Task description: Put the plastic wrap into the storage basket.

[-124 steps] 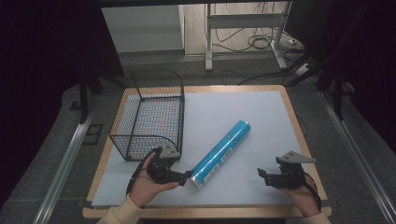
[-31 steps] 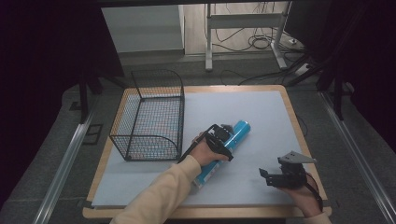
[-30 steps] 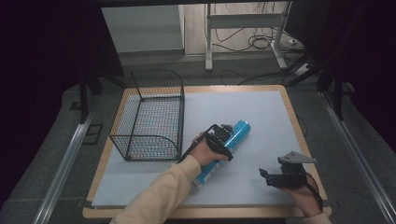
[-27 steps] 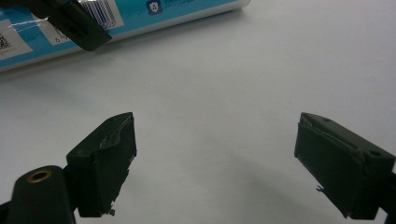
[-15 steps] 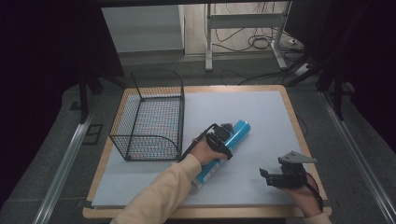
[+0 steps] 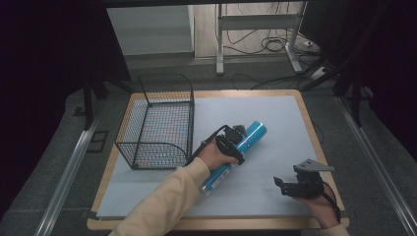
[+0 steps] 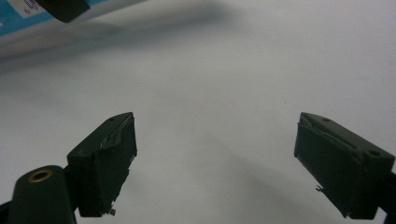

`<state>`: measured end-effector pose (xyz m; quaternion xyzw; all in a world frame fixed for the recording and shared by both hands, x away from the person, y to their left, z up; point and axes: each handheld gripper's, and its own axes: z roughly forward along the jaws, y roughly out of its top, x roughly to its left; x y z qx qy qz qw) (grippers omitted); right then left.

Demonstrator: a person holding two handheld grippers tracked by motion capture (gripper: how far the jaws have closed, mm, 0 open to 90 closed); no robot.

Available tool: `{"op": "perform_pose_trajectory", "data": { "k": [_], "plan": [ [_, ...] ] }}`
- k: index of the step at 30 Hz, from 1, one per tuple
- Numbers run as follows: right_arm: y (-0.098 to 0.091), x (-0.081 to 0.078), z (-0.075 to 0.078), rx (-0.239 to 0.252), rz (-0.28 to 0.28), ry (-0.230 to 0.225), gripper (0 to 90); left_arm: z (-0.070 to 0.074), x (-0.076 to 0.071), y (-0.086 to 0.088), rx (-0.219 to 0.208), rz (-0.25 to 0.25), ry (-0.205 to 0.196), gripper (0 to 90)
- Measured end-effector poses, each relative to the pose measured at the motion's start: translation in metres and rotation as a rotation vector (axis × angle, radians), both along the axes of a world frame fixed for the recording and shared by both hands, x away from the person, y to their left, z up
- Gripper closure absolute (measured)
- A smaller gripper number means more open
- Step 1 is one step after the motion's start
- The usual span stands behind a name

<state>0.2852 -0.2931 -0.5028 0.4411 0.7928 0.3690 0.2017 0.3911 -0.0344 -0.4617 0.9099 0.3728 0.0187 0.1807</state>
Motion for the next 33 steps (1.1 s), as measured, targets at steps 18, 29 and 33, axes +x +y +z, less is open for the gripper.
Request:
{"op": "perform_pose_trajectory", "data": {
  "k": [18, 29, 33],
  "plan": [
    [-0.002, 0.001, 0.0, 0.003, -0.004, -0.002, 13.1, 0.04, 0.002, 0.002, -0.008, -0.022, -0.06, 31.2],
    [-0.002, 0.001, 0.0, 0.003, -0.004, -0.002, 13.1, 0.056, 0.004, 0.0, -0.012, -0.034, -0.086, 31.3],
    [-0.002, 0.001, 0.0, 0.003, -0.003, -0.003, 13.1, 0.064, 0.005, -0.001, -0.015, -0.036, -0.105, 31.3]
  ]
}}
